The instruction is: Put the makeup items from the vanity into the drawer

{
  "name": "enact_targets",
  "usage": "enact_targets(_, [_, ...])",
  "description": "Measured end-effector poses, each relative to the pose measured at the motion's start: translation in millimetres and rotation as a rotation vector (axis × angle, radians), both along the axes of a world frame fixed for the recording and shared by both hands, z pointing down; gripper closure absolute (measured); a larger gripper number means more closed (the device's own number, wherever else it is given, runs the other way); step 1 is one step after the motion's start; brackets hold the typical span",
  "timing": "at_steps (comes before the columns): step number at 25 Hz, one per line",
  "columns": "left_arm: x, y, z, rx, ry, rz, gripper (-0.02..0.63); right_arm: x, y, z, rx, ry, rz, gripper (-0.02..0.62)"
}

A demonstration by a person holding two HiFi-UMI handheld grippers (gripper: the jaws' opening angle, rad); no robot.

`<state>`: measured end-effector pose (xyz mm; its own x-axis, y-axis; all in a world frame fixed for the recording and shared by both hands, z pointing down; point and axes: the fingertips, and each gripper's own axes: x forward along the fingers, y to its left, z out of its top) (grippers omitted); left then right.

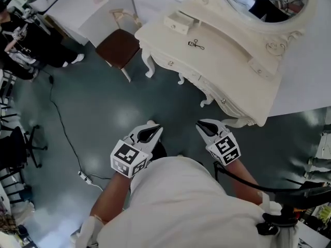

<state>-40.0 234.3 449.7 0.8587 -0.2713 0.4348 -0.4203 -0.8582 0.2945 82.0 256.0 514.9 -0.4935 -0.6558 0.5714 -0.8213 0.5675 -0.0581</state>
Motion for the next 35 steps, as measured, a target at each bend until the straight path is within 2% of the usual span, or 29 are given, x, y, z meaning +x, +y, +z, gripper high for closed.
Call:
enact_targets(9, [-25, -142, -23, 0.027, 0.012, 0.124, 0.603, -20, -158, -21, 0.034, 0.035, 0.098, 0.565])
enact_targets(14, [-39, -194, -8, -0.005, 0.0, 0.15, 0.603, -4, -225, -15, 0.047, 0.098, 0.142, 0.565])
enact_targets(23, [-14, -272, -4, -0.016, -0.005, 0.104, 0.604, 76, -332, 31, 0.027, 0.231, 0.142, 0.554])
enact_targets(28, [5, -329, -20, -0.037, -0.01, 0.024, 0.604, 115, -393, 57, -0.014, 0.312, 0.094, 0.54])
enact_targets(35, [42, -392, -19, -0.055, -0.043, -0.031, 0.604, 158, -453, 99, -0.066, 0.381, 0.033, 0.523])
